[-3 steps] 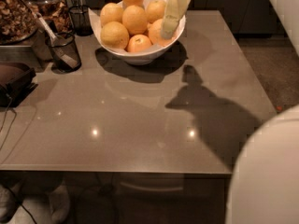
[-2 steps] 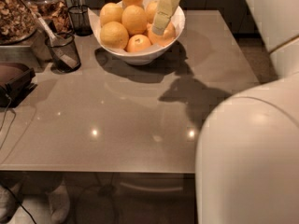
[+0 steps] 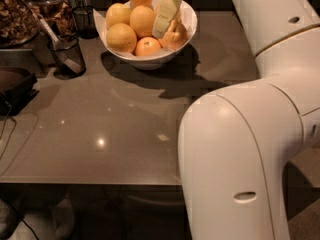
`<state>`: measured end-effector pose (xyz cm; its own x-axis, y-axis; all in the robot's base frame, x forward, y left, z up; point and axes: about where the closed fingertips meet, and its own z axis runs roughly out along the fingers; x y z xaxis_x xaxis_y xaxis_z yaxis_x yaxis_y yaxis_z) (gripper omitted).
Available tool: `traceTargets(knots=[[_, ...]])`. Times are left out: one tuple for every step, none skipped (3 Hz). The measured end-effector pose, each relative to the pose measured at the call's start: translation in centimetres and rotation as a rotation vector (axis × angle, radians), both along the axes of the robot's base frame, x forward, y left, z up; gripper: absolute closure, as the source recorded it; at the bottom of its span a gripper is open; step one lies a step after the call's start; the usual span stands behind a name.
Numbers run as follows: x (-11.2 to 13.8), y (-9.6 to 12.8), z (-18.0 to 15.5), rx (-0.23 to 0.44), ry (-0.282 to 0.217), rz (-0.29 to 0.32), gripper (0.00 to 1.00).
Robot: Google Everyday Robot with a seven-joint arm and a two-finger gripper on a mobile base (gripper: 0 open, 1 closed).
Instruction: Pick orange from white bowl
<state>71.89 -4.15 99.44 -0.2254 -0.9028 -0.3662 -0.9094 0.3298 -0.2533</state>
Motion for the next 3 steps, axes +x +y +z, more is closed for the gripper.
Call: traceTargets(knots=[[1.1,0.1,-0.8,0.001,0.001,-0.010,0.00],[2.0,-0.5,-1.4,-0.009,-0.001,-0.030,0.16],[2.5,-1.1,-2.1,-0.015,0.007,-0.048,0.18]])
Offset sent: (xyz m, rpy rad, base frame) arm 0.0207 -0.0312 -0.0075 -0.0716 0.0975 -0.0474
